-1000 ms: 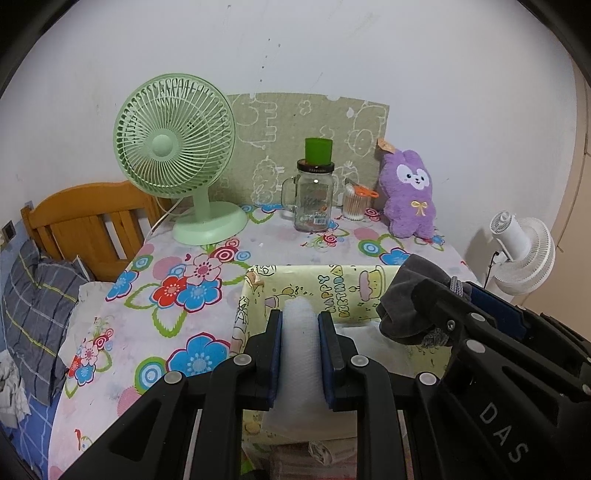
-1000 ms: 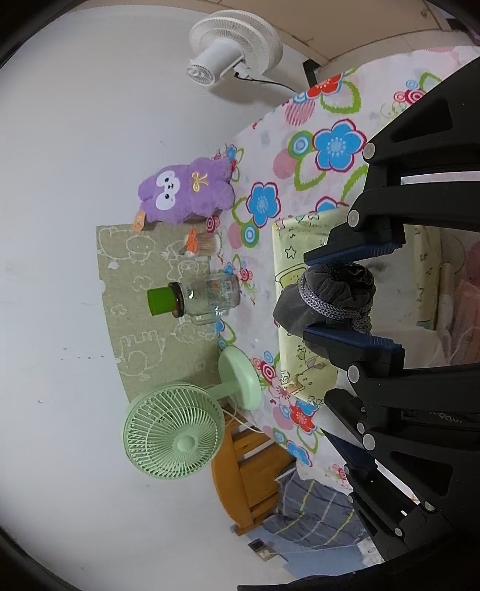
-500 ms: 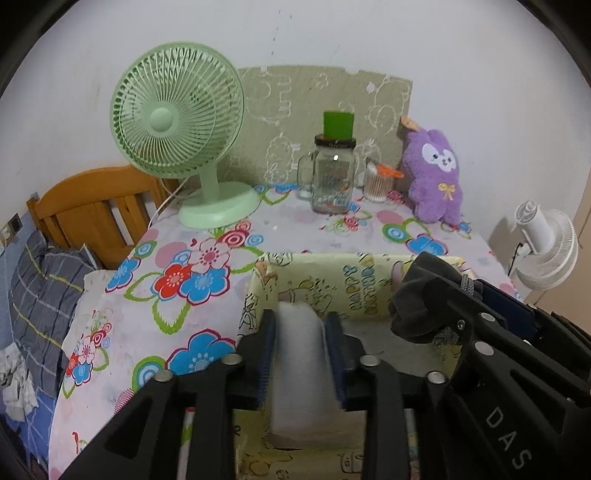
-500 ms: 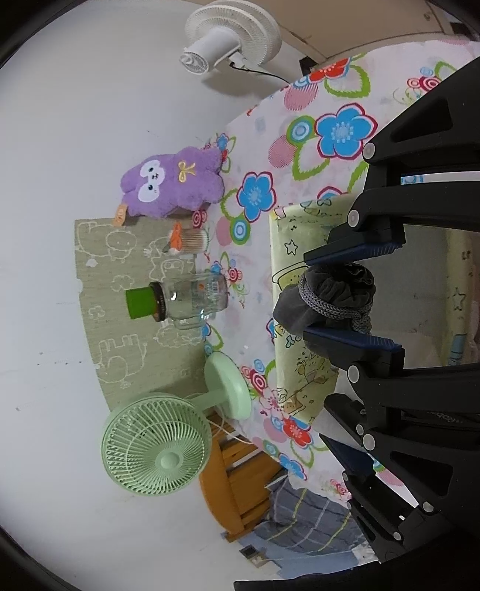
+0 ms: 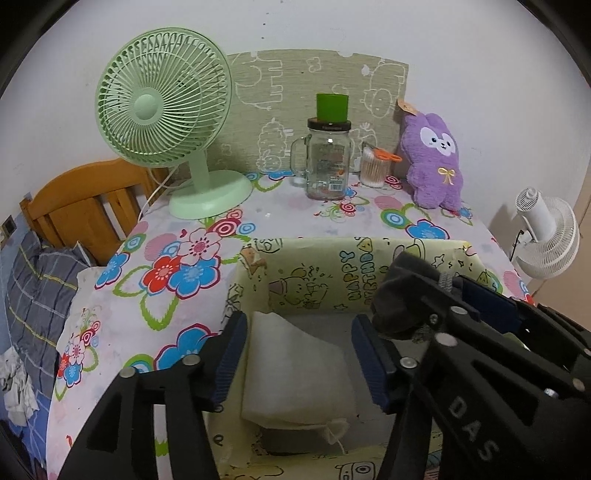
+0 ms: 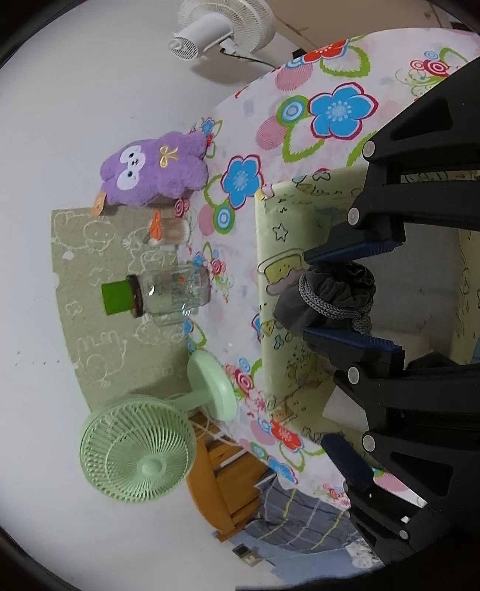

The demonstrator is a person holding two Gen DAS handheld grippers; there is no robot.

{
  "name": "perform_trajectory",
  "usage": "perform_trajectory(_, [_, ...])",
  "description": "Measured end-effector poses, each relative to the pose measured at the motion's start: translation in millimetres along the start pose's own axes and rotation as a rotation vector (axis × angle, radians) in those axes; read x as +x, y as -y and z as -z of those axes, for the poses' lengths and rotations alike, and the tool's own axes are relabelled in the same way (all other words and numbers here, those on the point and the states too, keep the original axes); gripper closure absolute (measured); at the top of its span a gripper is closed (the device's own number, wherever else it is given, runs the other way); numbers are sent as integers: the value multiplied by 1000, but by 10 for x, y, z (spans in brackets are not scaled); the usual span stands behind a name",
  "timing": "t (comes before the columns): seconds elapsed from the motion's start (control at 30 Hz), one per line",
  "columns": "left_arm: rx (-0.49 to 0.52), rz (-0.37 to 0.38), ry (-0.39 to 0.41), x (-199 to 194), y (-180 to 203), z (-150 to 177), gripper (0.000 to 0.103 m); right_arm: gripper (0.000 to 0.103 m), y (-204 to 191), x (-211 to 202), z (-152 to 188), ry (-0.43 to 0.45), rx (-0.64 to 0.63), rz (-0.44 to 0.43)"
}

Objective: Organize soft objects
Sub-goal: 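Open the left tool to drop the white cloth in the basket while the right tool releases the sock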

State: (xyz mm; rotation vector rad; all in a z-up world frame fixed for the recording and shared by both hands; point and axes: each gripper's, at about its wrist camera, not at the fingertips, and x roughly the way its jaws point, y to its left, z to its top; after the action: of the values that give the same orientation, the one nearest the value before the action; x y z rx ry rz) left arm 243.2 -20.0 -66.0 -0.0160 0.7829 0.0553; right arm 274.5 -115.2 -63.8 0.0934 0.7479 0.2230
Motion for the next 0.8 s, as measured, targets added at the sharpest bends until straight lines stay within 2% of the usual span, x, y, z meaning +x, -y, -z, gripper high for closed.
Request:
perform_trajectory(0.07, [4, 6, 0, -6, 15, 7, 36, 62, 21, 21, 6, -7, 5, 2])
perform_trajectory(0.13, [2, 15, -3, -9, 12, 6, 34, 53, 26, 27, 5, -12, 7, -2])
perform_trajectory(0.17, [-2, 23, -3, -17, 5, 5, 33, 36, 24, 21, 3, -11, 6, -4])
perform_trajectory(0.23, [-12, 40, -5, -22, -9, -4, 31, 18, 24, -16, 2, 11, 11, -3])
perform_trajectory(0.43, [-26, 56, 5, -112, -3, 9, 23, 17, 9, -123, -13, 27, 2, 6])
perform_trajectory(0.57, [-20, 42, 32, -213, 12, 19, 11, 16, 8, -226, -10, 38, 2, 15])
perform_trajectory(0.8, [-15, 51, 76, -446, 23, 56, 7, 12, -22, -493, 18, 85, -8, 36])
